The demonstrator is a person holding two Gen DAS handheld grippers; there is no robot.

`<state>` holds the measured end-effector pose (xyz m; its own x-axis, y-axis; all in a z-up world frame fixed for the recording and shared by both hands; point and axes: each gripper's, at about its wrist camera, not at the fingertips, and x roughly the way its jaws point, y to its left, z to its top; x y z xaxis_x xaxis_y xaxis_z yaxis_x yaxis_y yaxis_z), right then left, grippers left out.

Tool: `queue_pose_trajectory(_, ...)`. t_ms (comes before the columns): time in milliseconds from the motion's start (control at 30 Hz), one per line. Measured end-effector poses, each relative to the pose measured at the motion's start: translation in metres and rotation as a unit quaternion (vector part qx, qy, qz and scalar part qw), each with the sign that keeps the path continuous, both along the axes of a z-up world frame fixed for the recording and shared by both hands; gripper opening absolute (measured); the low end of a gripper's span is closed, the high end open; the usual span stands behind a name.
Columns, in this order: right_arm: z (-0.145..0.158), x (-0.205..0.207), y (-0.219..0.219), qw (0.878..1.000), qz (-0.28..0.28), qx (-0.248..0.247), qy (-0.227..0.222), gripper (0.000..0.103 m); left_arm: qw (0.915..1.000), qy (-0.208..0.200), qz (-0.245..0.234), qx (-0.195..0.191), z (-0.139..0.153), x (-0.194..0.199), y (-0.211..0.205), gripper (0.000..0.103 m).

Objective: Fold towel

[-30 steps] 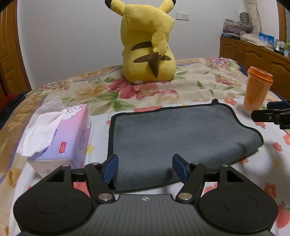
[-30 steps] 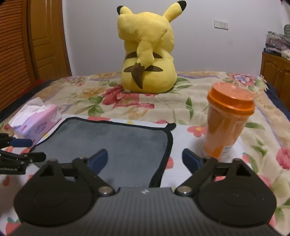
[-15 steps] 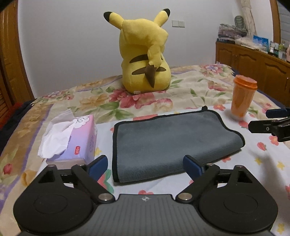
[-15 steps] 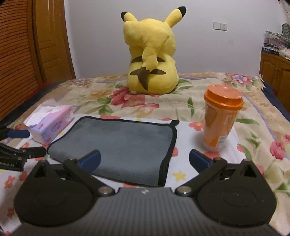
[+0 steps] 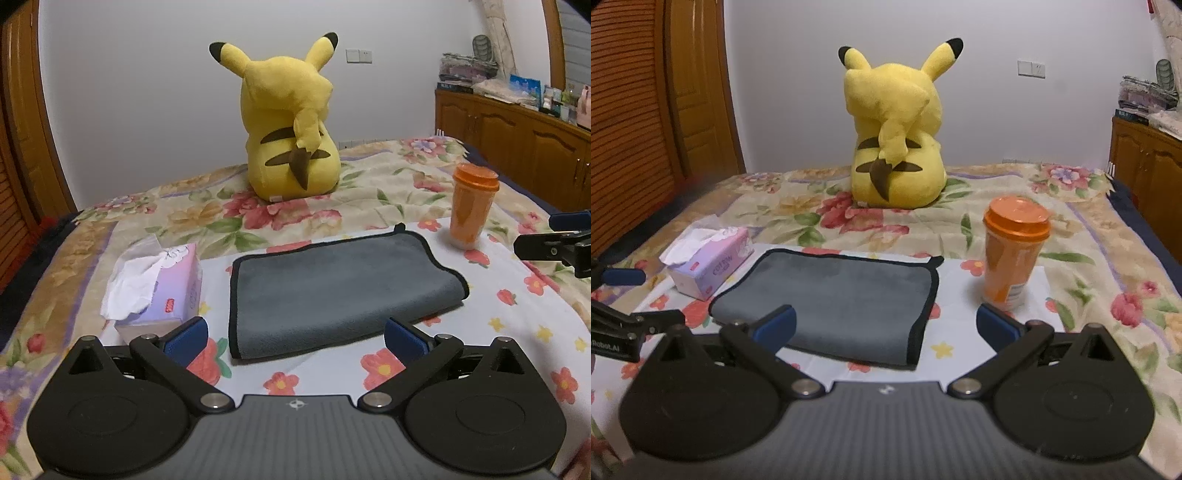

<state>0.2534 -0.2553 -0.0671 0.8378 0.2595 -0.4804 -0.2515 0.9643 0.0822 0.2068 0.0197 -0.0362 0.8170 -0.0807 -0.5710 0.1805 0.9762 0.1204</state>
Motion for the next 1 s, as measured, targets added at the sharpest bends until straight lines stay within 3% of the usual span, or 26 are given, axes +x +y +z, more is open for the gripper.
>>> queue_pose_trajectory(633,0.038,-0.05,-0.008,1.0,-0.002,0.004,-0.025,0.103,0.9997,-0.024,-0.004,-0.009,0.057,-0.06,-0.016,0.103)
queue_pose_trajectory(1000,0.044,-0.085,-0.013,1.0,-0.007,0.006,-0.025,0.103,0.9997,-0.017,-0.008,-0.016,0.049,-0.106,-0.021,0.103)
